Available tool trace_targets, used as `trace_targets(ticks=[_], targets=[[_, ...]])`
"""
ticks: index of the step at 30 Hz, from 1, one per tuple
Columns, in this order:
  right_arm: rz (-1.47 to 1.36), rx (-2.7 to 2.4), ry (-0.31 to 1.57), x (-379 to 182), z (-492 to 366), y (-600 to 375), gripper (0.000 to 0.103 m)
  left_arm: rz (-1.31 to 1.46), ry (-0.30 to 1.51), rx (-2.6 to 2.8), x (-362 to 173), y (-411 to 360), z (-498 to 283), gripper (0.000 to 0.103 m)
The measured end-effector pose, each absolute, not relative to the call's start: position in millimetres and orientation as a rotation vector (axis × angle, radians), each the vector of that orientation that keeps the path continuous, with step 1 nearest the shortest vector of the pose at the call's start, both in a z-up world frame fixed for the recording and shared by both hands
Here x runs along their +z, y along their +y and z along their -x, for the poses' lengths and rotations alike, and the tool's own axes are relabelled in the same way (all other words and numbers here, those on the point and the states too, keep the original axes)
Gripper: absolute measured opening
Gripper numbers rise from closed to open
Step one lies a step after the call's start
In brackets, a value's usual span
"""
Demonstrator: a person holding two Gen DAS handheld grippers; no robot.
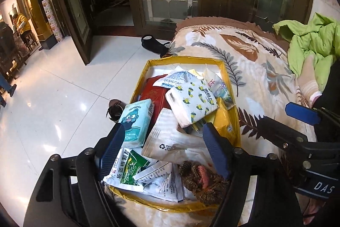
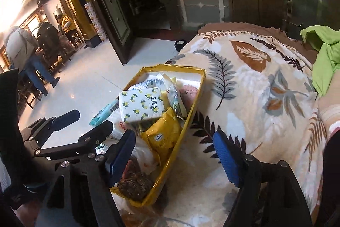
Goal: Organize soft objects
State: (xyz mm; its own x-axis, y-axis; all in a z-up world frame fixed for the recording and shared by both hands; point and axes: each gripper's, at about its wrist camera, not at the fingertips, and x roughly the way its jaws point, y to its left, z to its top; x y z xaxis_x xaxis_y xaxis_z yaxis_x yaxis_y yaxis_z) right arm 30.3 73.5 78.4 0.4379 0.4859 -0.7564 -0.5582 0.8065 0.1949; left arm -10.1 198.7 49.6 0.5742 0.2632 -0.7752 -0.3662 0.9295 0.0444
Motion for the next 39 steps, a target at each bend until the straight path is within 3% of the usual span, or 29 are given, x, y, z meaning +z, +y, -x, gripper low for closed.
trace_targets(ticks=[39], targets=[[0.049,0.652,0.918,75,-31,63,0.08,0.145,0.861,0.286,47,200,14,0.084]])
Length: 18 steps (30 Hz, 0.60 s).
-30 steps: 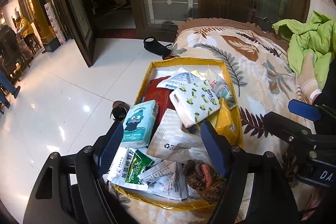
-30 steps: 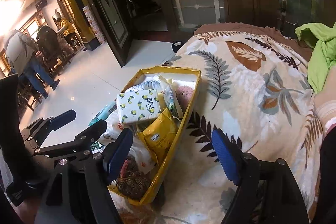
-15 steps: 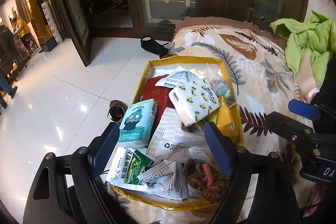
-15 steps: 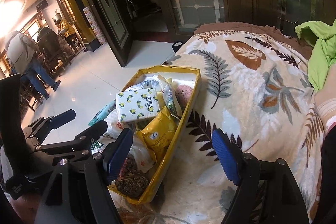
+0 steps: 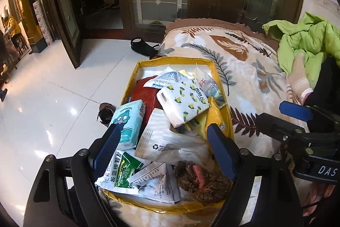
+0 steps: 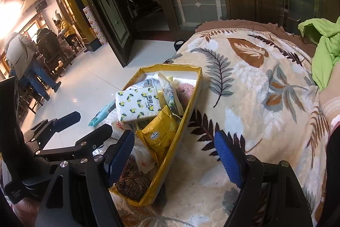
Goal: Organize soft objects
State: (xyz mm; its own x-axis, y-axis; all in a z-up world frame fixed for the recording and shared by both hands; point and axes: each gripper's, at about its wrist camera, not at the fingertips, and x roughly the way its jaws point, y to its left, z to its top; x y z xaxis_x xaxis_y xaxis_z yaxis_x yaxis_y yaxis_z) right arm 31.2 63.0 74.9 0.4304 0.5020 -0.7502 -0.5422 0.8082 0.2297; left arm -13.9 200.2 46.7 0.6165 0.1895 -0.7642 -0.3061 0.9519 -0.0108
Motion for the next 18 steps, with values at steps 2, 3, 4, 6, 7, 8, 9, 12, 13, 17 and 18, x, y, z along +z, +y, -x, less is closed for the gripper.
trace_targets(ticks=[2,3,4,6,7,8,9,12,13,17,18], targets=[[0.047,0.649,0.922,73.9,-31.3,62.6,0.08,0.165,0.865,0.275,45.7,201.8,13.1,0.084],[0.046,0.649,0.923,73.5,-31.4,62.2,0.08,0.168,0.866,0.274,45.4,202.3,13.1,0.085],[0.045,0.648,0.923,73.5,-31.6,61.9,0.08,0.159,0.867,0.284,45.2,202.4,12.9,0.086],[0.04,0.646,0.922,74.0,-32.1,60.6,0.08,0.144,0.871,0.299,45.4,201.8,11.6,0.088],[0.038,0.645,0.921,74.1,-32.6,60.1,0.08,0.144,0.873,0.301,45.4,201.9,11.7,0.088],[0.036,0.645,0.921,74.6,-32.8,59.7,0.08,0.141,0.87,0.298,45.9,202.0,12.0,0.088],[0.035,0.645,0.92,74.9,-33.0,59.4,0.08,0.134,0.871,0.298,46.1,200.6,11.7,0.089],[0.034,0.645,0.921,74.9,-33.2,59.2,0.08,0.109,0.885,0.321,45.1,198.5,10.3,0.089],[0.033,0.645,0.921,75.0,-33.2,59.2,0.08,0.101,0.882,0.325,44.5,197.9,10.1,0.089],[0.039,0.645,0.922,74.4,-33.4,59.2,0.08,0.128,0.897,0.31,41.2,200.2,9.4,0.089],[0.038,0.644,0.923,74.3,-33.4,58.9,0.08,0.129,0.898,0.308,41.1,200.0,9.3,0.089]])
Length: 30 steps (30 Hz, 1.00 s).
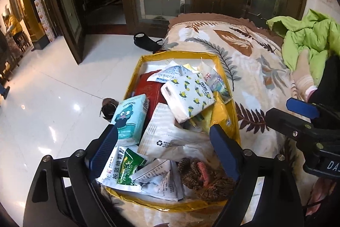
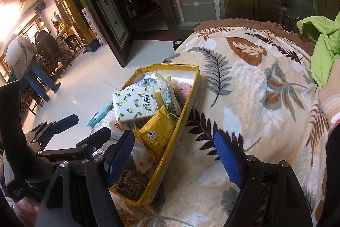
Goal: Organize soft objects
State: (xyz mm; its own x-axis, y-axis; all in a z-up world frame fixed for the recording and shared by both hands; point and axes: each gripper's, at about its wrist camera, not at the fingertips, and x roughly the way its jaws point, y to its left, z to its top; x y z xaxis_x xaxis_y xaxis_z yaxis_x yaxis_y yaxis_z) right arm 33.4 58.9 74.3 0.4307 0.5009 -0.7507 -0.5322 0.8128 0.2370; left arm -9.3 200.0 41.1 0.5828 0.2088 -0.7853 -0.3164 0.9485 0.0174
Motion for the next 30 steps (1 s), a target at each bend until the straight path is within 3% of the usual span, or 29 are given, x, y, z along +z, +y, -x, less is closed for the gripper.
trace_targets(ticks=[6,30], targets=[[0.035,0.641,0.926,74,-35,58,0.08,0.033,0.873,0.348,45,190,10,0.095],[0.042,0.638,0.944,68,-34,57,0.08,0.143,0.904,0.305,38,203,9,0.095]])
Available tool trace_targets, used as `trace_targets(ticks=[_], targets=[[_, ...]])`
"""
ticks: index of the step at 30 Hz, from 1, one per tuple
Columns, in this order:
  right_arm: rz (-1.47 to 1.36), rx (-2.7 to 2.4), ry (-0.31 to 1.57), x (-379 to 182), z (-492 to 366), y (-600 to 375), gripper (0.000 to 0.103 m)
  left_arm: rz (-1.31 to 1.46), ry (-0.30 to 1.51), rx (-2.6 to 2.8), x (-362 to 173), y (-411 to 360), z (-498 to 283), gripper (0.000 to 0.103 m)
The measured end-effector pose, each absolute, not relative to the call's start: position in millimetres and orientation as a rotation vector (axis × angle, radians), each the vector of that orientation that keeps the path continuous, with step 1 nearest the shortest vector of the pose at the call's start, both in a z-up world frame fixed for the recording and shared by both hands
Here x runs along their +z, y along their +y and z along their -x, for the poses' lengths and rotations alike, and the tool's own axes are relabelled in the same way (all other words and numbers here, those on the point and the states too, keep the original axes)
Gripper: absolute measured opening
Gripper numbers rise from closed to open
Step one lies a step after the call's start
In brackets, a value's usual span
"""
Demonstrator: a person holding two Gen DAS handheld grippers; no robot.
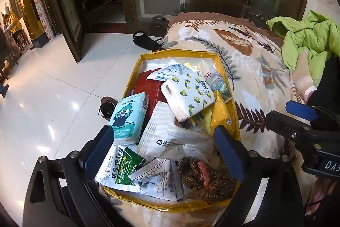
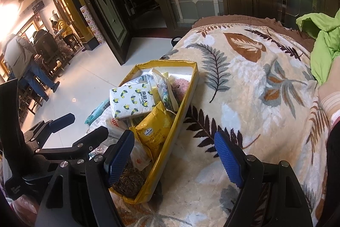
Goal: Organize soft objects
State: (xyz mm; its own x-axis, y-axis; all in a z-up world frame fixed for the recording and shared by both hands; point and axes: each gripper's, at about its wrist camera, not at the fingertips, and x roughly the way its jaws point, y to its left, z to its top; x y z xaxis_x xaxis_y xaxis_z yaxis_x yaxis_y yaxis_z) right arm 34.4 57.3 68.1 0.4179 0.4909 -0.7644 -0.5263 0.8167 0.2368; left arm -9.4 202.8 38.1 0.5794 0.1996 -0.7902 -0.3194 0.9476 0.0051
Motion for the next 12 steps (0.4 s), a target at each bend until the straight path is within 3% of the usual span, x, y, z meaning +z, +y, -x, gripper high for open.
trace_targets(ticks=[12], targets=[[0.032,0.635,0.941,70.1,-34.5,55.4,0.08,0.111,0.898,0.314,40.6,197.9,10.1,0.095]])
